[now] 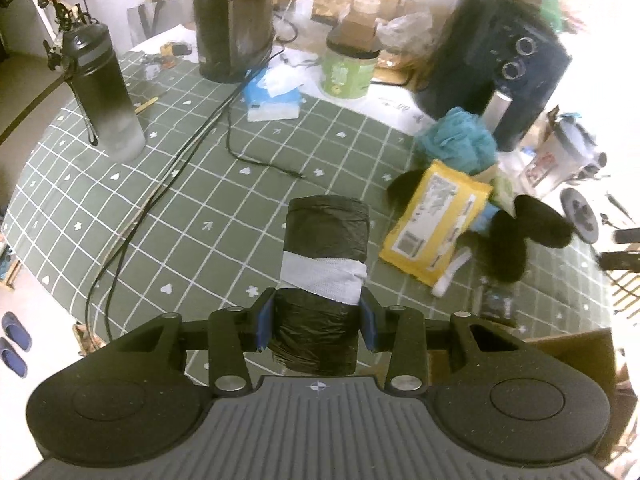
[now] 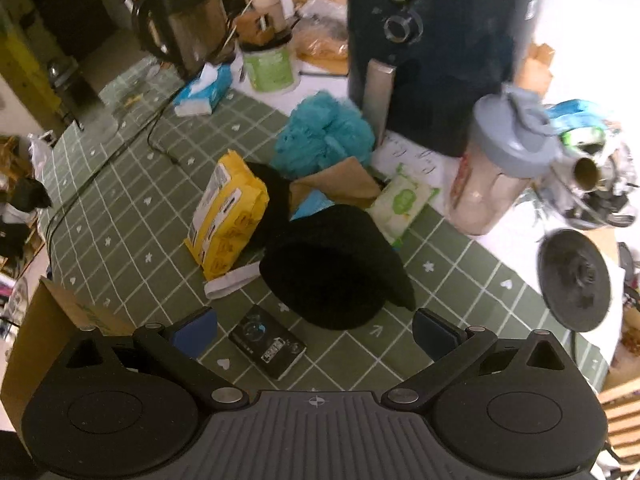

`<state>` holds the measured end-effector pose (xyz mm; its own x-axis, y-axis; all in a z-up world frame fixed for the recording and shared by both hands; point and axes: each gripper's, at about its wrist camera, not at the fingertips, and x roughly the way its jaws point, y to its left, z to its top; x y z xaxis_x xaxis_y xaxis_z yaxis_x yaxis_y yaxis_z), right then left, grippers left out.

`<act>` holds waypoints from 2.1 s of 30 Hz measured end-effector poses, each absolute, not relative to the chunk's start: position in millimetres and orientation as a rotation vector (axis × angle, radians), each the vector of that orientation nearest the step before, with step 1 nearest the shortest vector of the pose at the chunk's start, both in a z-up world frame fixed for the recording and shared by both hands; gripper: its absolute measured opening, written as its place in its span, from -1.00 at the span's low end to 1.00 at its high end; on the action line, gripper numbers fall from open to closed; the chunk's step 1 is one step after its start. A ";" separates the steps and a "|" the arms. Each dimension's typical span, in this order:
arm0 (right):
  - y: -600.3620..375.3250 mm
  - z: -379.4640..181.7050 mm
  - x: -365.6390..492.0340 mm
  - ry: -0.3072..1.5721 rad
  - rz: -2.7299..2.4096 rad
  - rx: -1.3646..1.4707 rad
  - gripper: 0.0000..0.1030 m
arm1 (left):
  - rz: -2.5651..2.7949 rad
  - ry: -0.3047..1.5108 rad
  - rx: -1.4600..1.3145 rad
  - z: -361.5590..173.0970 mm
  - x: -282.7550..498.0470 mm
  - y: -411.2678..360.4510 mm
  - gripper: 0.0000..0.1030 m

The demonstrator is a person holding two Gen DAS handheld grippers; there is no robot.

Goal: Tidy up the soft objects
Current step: 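Lift the rolled towel with the left tool while the right tool grasps the black cushion, then carry the towel with the left tool while the right tool lifts the black cushion toward the box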

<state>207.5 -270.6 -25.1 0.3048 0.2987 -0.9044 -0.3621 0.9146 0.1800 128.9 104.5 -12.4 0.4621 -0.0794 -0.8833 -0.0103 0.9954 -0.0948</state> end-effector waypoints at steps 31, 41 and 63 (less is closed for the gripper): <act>-215.8 -114.2 238.8 1.056 0.382 -0.567 -0.71 | -0.135 1.041 -0.178 17.5 73.7 87.5 -0.20; -218.9 -108.8 231.0 1.044 0.323 -0.562 -0.73 | -0.139 1.043 -0.178 16.8 70.6 86.1 -0.20; -256.9 -15.8 188.5 0.949 0.224 -0.326 -0.74 | -0.230 0.999 -0.133 35.1 61.8 60.9 -0.20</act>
